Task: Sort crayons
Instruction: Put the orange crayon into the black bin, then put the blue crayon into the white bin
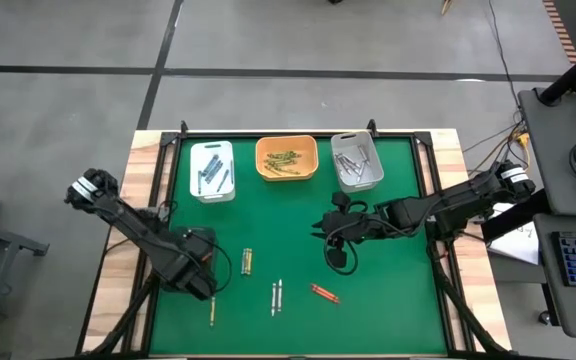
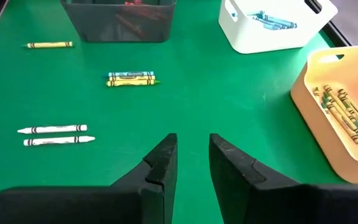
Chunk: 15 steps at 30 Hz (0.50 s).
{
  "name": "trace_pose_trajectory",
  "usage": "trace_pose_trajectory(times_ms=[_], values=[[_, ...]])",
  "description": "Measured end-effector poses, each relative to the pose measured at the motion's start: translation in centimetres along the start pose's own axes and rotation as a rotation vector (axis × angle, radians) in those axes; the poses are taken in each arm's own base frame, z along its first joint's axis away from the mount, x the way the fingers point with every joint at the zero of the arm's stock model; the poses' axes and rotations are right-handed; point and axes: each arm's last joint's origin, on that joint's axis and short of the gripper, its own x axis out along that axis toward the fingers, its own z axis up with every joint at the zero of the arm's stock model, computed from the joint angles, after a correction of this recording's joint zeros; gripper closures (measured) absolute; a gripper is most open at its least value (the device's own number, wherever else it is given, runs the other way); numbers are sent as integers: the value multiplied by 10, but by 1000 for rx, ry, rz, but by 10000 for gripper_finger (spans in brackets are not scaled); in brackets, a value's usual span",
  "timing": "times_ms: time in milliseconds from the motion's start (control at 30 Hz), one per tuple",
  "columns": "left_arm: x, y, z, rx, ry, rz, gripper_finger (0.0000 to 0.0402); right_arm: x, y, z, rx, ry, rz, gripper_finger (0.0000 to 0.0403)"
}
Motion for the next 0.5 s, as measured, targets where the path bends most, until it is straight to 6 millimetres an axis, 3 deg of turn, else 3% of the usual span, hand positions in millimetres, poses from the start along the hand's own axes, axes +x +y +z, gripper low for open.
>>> trace_pose_trajectory(times_ms=[300,500], values=[[-1,1,1,30,-28,-7,312,-1,3,-1,65,9,44,326],[-7,-7,4,164,-137,-164,315,-2,11,-2,268,93,283,333]])
